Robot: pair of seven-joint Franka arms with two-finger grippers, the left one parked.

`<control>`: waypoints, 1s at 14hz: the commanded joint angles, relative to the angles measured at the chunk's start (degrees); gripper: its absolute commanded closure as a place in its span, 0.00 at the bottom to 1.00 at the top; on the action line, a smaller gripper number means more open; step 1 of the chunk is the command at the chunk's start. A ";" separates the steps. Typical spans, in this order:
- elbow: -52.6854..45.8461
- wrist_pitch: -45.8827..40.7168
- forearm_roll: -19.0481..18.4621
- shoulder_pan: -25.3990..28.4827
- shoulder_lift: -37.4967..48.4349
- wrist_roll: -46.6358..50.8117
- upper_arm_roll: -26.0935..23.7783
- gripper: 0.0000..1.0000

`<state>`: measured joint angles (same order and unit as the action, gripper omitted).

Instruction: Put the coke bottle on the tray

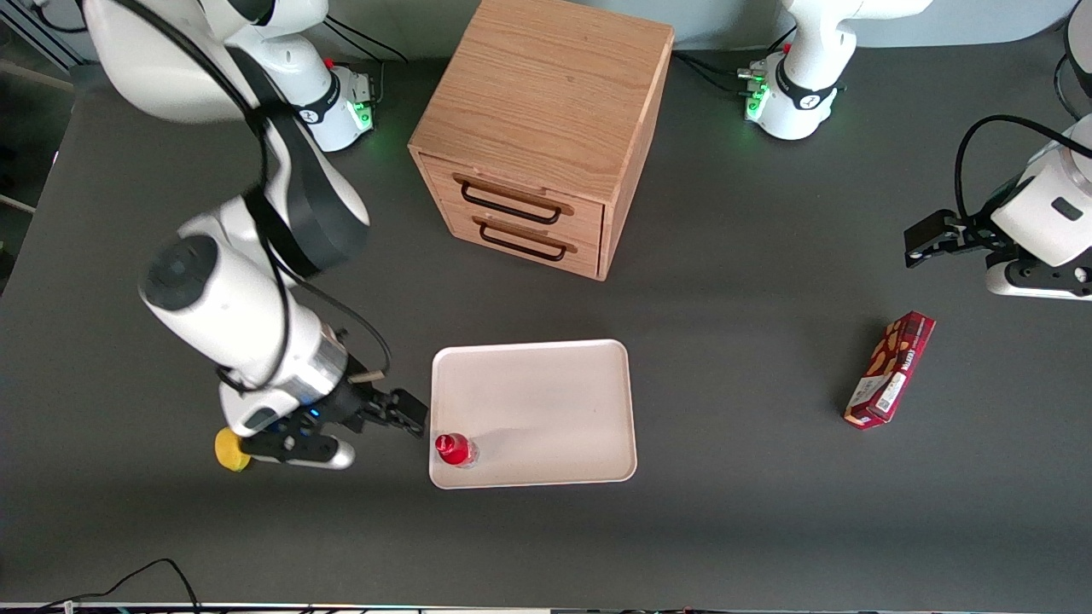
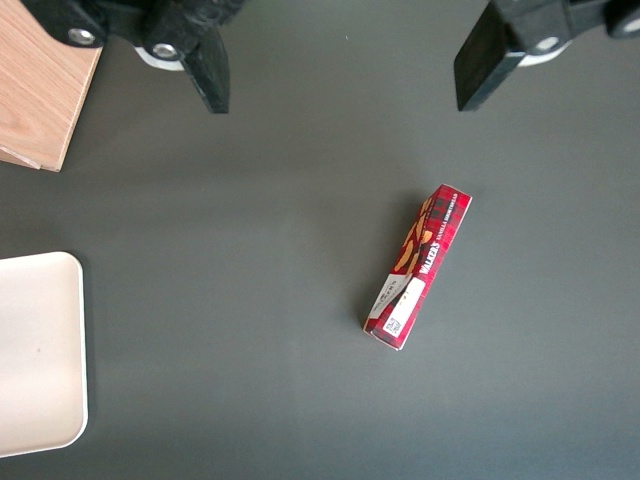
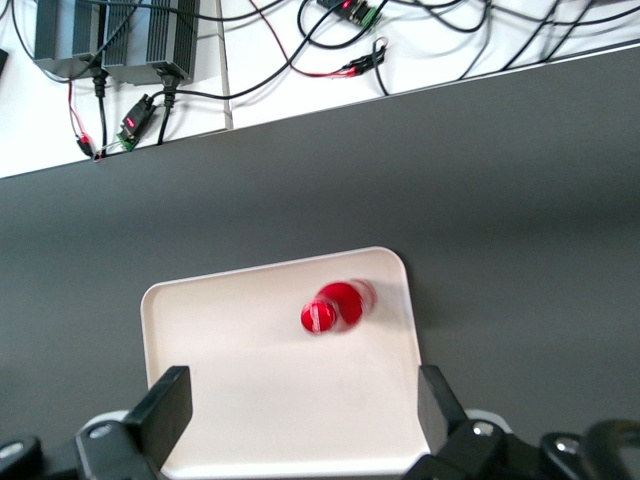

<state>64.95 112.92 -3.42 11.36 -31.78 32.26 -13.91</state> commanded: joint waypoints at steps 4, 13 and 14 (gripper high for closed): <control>4.20 -22.80 -1.07 -6.78 17.34 -6.30 0.55 0.00; 27.34 -20.37 -0.10 -14.78 39.26 -12.22 0.64 0.00; 25.59 -20.46 1.47 -15.75 37.51 -12.92 0.82 0.00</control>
